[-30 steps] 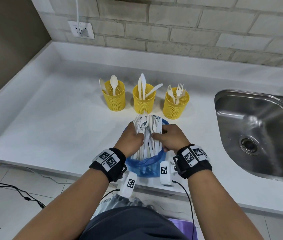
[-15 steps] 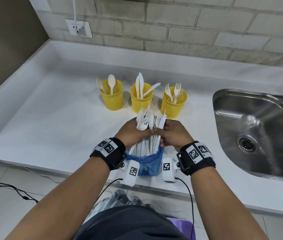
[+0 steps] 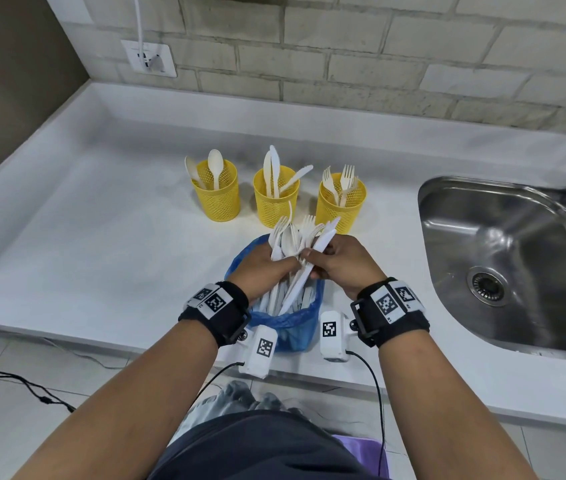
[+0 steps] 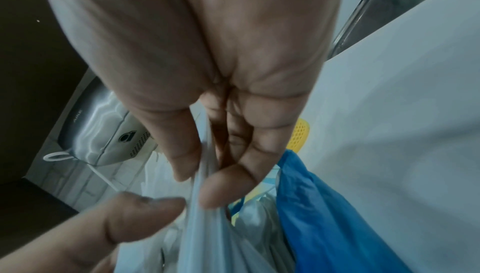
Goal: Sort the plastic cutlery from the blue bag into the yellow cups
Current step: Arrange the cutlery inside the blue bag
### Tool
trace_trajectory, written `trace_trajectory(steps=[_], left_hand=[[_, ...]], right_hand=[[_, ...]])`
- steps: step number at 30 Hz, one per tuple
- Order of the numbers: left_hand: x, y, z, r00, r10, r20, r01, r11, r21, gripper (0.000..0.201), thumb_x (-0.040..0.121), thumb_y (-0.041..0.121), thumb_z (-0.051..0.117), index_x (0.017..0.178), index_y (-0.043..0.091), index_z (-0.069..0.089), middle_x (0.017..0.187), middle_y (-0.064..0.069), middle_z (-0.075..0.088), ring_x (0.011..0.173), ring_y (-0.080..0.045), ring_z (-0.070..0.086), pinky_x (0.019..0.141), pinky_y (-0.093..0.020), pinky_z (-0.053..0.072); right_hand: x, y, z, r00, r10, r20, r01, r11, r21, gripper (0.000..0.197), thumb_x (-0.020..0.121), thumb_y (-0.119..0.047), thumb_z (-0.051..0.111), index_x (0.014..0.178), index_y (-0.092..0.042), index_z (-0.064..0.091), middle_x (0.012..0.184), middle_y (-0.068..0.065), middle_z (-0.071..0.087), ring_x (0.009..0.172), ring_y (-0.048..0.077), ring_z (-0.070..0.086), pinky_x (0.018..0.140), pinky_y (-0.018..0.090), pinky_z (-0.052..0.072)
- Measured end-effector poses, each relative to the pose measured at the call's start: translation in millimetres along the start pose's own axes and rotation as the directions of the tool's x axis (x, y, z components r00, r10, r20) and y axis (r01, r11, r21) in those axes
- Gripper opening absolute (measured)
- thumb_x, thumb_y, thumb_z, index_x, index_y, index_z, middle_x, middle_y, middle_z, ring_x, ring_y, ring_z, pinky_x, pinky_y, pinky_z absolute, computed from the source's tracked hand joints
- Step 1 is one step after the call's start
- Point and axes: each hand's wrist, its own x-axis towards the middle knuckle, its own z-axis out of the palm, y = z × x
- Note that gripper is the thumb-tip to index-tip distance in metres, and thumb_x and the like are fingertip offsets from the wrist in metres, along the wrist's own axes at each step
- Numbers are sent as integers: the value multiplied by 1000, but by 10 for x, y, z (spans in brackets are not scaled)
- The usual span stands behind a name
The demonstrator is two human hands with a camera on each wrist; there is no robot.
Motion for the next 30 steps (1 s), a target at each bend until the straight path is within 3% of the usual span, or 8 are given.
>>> trace_trajectory(steps=[7,11,14,17,19,21,24,30], left_hand=[[-8,-70,80,989,150,12,-150,989,-7,50,76,12,88,121,23,70,109,5,77,103,-13,73,90,-29,58],[-6,-93,132,978,200,-65,-199,980,12,48,74,7,86,116,21,70,102,5,78,96,-9,73,79,-21,57],[-13,-109,147,966,224,-131,-223,975,19,44,74,5,81,112,23,71,98,5,78,92,-7,73,77,-22,56],[7,-130,149,959,239,-153,-241,971,12,39,75,4,77,110,20,72,98,2,78,94,-11,73,80,-25,58],[27,-134,140,956,245,-162,-249,969,-3,33,78,3,75,108,18,72,97,-1,78,94,-14,74,80,-24,58],[47,-138,137,956,229,-184,-240,970,-37,27,81,8,73,105,19,72,93,1,78,91,-12,74,79,-25,58],[57,-138,142,955,161,-248,-204,966,-156,26,80,18,70,106,19,72,94,3,78,90,-9,74,80,-28,60],[101,-114,105,950,87,-300,-182,935,-304,25,87,14,77,111,8,72,102,-11,78,96,-32,75,90,-50,59]], right_hand=[[-9,-16,16,999,-34,32,38,993,-114,24,83,-28,75,103,-16,78,100,6,79,96,29,76,89,57,59],[-31,-93,15,994,-95,51,106,947,-303,15,93,-27,72,93,-12,76,86,10,76,81,24,73,80,48,60],[-78,-176,37,990,-112,90,138,919,-370,28,100,-21,65,72,-20,66,62,-9,66,59,1,59,63,24,48],[-74,-200,87,975,-178,129,216,884,-415,33,100,-25,58,77,-3,68,70,12,69,64,19,59,66,35,46],[-62,-175,116,966,-209,150,255,857,-447,30,94,-33,52,77,-15,70,73,20,63,69,27,56,67,40,43],[-93,-199,118,963,-204,175,265,832,-488,22,96,-32,52,89,-37,72,86,15,58,91,24,52,81,34,41],[-186,-233,81,958,-200,206,276,838,-471,28,103,-15,53,127,-18,68,102,-1,52,120,19,41,102,28,33],[-275,-166,93,979,-189,77,204,934,-292,39,95,-5,60,127,-28,56,104,-3,51,93,5,53,75,4,39]])
